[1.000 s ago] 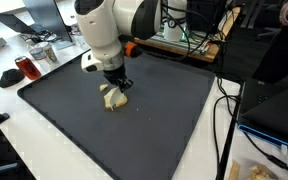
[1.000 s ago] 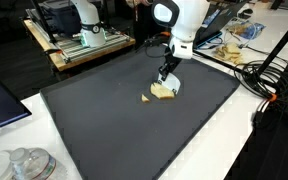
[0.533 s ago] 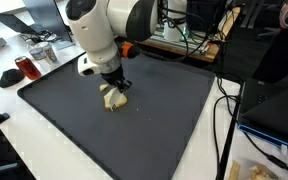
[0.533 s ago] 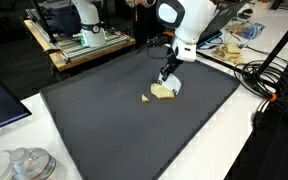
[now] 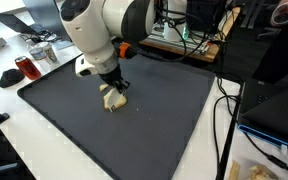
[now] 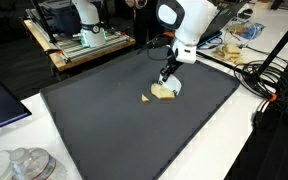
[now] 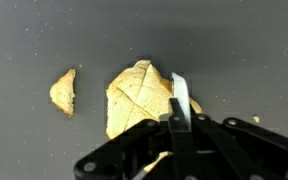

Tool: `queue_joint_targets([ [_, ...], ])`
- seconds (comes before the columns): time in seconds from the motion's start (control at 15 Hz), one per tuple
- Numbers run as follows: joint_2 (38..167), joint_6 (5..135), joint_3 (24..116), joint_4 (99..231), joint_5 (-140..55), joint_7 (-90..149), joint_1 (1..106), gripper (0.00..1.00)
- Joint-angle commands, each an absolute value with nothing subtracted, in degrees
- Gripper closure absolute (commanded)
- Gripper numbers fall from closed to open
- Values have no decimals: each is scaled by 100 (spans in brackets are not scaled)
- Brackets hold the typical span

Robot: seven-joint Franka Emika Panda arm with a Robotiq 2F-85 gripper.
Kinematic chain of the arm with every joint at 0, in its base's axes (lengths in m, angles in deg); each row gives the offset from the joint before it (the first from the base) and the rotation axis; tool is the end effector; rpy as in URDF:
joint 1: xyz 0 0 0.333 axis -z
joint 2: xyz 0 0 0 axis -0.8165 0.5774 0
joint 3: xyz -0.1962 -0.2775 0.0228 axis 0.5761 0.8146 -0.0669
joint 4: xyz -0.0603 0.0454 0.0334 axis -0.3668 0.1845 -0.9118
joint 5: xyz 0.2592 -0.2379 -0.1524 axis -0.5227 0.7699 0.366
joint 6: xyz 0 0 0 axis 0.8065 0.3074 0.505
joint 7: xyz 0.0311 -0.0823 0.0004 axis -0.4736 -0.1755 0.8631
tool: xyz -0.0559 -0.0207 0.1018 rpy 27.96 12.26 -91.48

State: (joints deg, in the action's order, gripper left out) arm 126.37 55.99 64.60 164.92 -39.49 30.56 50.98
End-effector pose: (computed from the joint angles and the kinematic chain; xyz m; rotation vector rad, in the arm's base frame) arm 0.6737 0.0532 0.2131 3.0370 0.0902 -0.3090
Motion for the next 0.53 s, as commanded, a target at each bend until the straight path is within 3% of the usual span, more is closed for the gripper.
queue_joint_targets([
  [0.0, 13078, 5989, 6389, 16423, -4320, 2650, 5356, 99],
  [0.47, 13098, 6200, 6376, 16554, -4731, 2355, 5495, 99],
])
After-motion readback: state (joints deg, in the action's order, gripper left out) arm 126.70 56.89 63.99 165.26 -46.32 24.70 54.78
